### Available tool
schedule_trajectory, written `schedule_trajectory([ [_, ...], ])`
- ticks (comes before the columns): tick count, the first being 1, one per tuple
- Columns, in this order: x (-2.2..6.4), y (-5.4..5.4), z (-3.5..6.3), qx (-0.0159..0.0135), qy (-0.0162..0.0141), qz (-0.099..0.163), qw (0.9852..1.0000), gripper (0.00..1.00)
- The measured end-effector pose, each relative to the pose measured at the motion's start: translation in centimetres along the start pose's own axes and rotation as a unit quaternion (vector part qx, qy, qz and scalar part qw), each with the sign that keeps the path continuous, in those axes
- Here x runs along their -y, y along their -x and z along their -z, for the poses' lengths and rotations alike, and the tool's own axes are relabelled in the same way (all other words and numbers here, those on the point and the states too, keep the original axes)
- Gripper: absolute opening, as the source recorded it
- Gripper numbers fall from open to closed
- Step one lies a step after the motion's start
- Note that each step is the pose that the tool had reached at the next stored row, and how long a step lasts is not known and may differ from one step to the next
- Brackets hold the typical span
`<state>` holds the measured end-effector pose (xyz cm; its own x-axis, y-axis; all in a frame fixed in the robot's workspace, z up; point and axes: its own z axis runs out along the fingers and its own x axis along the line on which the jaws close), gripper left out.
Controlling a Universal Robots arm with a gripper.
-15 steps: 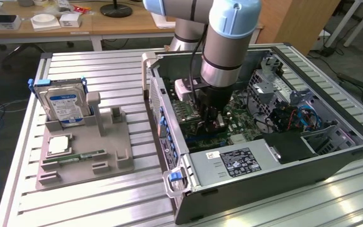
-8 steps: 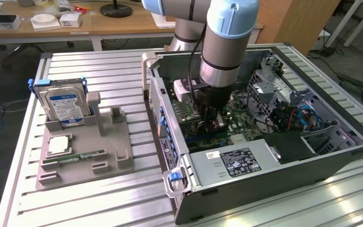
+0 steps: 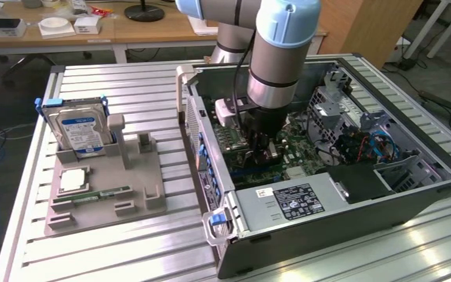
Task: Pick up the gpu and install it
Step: 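Insert the gpu into the slot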
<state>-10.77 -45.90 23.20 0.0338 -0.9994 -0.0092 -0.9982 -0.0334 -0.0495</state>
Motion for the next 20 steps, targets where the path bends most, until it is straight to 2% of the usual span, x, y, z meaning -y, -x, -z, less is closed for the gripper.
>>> schedule_trajectory([
  [20,-0.01,0.05,-0.17,0.0015,0.0,0.0,1.0,0.27],
])
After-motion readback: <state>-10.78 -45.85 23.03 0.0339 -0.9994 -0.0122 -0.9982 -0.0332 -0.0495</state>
